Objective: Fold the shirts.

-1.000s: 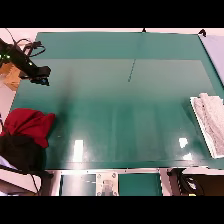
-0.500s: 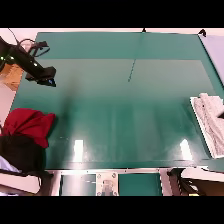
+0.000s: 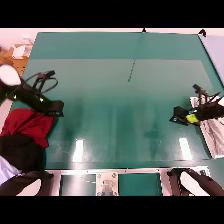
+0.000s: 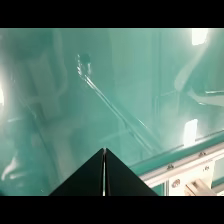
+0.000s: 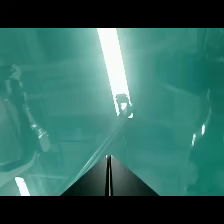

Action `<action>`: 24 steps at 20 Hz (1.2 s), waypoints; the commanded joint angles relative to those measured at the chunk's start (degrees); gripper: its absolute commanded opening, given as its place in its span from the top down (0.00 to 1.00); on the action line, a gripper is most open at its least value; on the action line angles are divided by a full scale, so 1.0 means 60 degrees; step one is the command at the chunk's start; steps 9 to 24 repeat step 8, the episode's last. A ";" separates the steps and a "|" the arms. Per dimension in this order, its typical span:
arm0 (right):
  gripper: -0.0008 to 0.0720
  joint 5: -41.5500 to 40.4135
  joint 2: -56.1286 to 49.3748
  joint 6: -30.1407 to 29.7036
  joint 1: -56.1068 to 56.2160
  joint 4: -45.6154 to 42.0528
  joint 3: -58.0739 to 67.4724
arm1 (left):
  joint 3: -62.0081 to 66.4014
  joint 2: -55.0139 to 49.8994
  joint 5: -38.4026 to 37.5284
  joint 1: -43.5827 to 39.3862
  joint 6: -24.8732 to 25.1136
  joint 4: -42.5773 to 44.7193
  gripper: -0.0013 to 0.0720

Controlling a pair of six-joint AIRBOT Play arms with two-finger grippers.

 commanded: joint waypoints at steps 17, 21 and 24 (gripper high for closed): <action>0.96 -0.0295 0.0557 -0.0062 0.1180 0.0488 -0.0634 | -0.0914 0.0783 0.0248 -0.0047 -0.0055 0.0004 0.95; 0.96 -0.0295 0.0557 -0.0062 0.1180 0.0488 -0.0634 | -0.0914 0.0783 0.0248 -0.0047 -0.0055 0.0004 0.95; 0.96 -0.0295 0.0557 -0.0062 0.1180 0.0488 -0.0634 | -0.0914 0.0783 0.0248 -0.0047 -0.0055 0.0004 0.95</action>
